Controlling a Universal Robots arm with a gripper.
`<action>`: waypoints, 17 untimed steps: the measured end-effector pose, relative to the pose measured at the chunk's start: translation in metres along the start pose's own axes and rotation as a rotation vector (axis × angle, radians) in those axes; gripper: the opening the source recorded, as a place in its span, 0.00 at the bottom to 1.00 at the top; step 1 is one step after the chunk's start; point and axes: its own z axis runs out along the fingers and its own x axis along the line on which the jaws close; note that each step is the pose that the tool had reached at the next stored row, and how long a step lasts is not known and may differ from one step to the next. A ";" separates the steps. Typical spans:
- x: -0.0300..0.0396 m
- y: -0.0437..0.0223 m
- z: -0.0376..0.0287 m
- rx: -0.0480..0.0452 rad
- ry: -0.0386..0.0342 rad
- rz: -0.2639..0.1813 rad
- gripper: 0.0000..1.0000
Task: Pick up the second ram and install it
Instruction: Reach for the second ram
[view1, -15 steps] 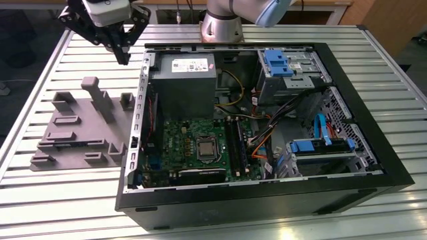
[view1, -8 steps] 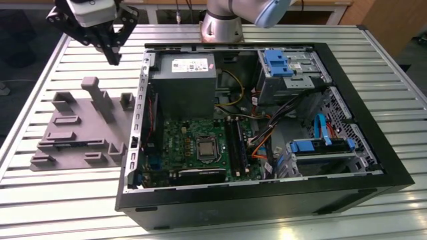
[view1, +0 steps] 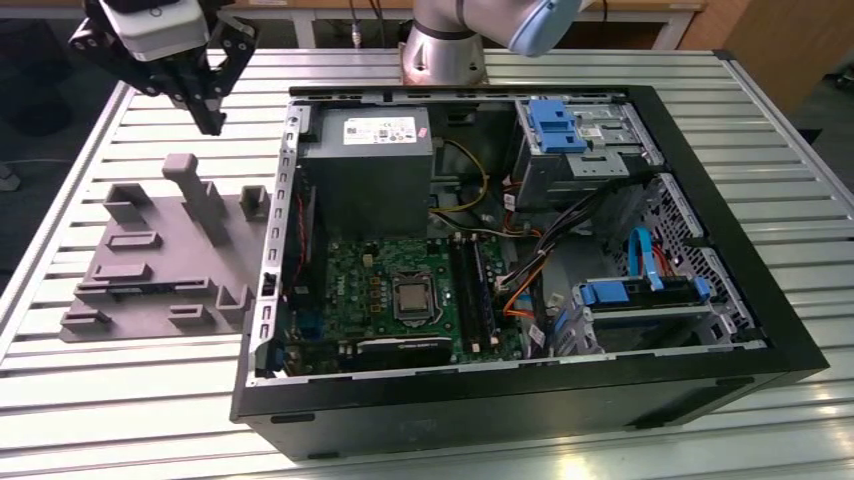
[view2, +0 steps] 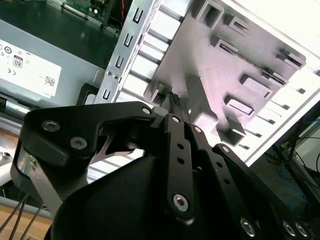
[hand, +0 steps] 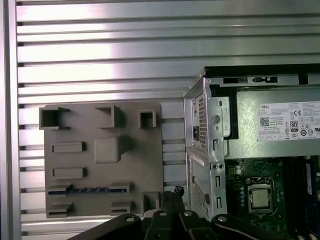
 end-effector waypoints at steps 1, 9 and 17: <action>0.0001 0.0000 0.0000 0.0000 0.0000 0.000 0.11; 0.0005 0.0000 0.0000 0.0000 0.0001 0.000 0.11; 0.0068 -0.0004 -0.0002 0.0000 0.0002 -0.003 0.11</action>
